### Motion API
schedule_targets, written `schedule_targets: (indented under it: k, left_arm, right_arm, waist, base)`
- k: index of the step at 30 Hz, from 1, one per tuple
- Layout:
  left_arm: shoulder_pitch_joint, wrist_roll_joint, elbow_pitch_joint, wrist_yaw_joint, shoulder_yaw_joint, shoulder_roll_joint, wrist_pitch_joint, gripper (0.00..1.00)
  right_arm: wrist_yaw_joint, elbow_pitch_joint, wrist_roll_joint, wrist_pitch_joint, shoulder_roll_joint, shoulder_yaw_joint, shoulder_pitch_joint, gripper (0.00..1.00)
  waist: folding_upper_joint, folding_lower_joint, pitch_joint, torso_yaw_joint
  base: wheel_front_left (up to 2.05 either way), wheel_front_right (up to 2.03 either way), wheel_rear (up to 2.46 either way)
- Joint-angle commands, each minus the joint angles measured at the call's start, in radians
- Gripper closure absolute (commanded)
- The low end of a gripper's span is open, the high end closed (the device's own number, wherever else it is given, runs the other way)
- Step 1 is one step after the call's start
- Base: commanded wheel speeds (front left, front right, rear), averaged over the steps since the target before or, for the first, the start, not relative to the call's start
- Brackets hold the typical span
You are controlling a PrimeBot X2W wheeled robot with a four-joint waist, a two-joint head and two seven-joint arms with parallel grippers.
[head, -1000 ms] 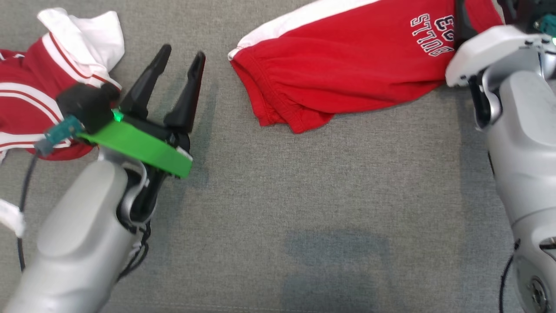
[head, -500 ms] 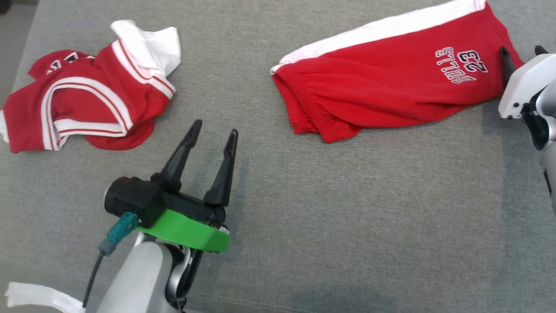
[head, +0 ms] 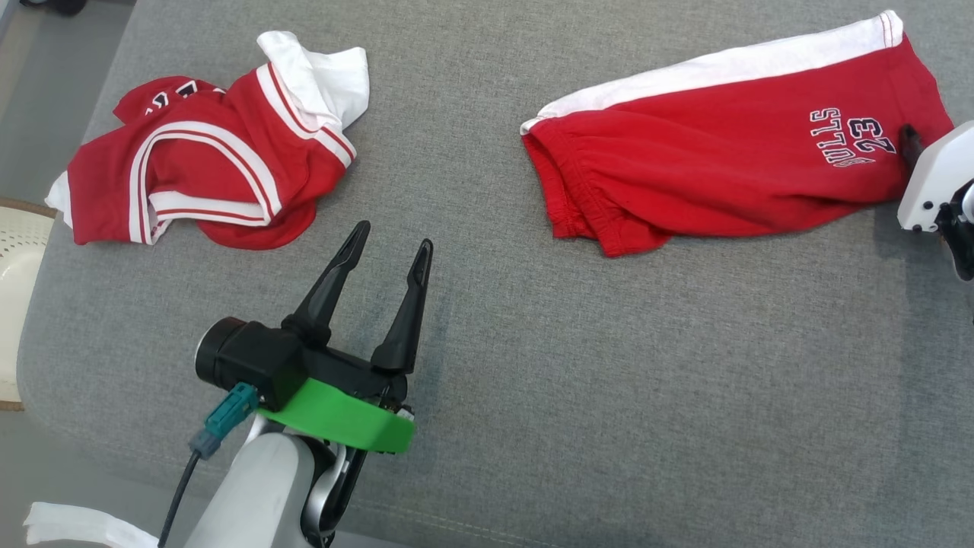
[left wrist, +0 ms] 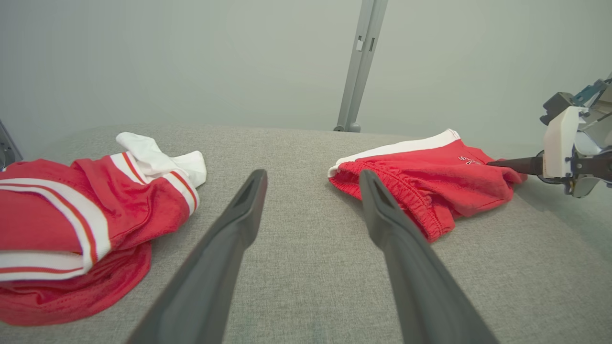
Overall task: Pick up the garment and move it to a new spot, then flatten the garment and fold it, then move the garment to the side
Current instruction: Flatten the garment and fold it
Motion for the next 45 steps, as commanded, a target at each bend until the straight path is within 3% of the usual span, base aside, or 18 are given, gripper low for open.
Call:
schedule_targets:
  k: [1, 9, 17, 24, 29, 37, 45]
  left_arm:
    - [-0.01, 0.005, -0.002, -0.003, 0.003, 0.005, -0.003, 0.0]
    - [0.011, 0.015, -0.003, -0.003, 0.009, 0.012, -0.003, 0.0]
    - [0.036, 0.033, -0.005, -0.003, 0.02, 0.017, -0.003, 0.0]
    - [0.068, 0.055, -0.02, -0.003, 0.042, 0.021, -0.003, 0.0]
    - [0.068, 0.069, -0.023, -0.003, 0.047, 0.023, -0.003, 0.0]
    - [0.082, 0.07, -0.013, -0.003, 0.042, 0.021, -0.003, 0.0]
    - [0.097, 0.064, 0.002, -0.003, 0.043, 0.01, -0.003, 0.0]
  right_arm:
    - [-0.002, 0.016, -0.01, 0.002, -0.008, -0.005, 0.015, 1.0]
    - [-0.002, 0.026, -0.021, -0.038, 0.015, -0.044, 0.022, 1.0]
    - [-0.002, -0.035, 0.057, -0.102, 0.043, -0.081, 0.086, 1.0]
    - [-0.002, -0.181, 0.138, -0.096, 0.018, -0.088, 0.251, 1.0]
    - [-0.002, -0.257, 0.129, -0.079, -0.012, -0.117, 0.324, 1.0]
    - [-0.002, -0.376, 0.102, -0.056, 0.02, -0.133, 0.356, 1.0]
    - [-0.001, -0.607, 0.084, 0.005, 0.076, -0.057, 0.372, 1.0]
  waist:
    - [0.0, 0.0, -0.002, -0.001]
    - [0.0, 0.0, -0.014, -0.029]
    - [0.0, 0.0, -0.047, -0.107]
    - [0.0, 0.0, -0.082, -0.218]
    - [0.0, 0.0, -0.091, -0.257]
    - [0.0, 0.0, -0.11, -0.27]
    - [0.0, 0.0, -0.138, -0.254]
  base:
    - [0.0, 0.0, 0.0]
    - [0.0, 0.0, 0.0]
    - [0.0, 0.0, 0.0]
    - [0.0, 0.0, 0.0]
    - [0.0, 0.0, 0.0]
    - [0.0, 0.0, 0.0]
    - [0.0, 0.0, 0.0]
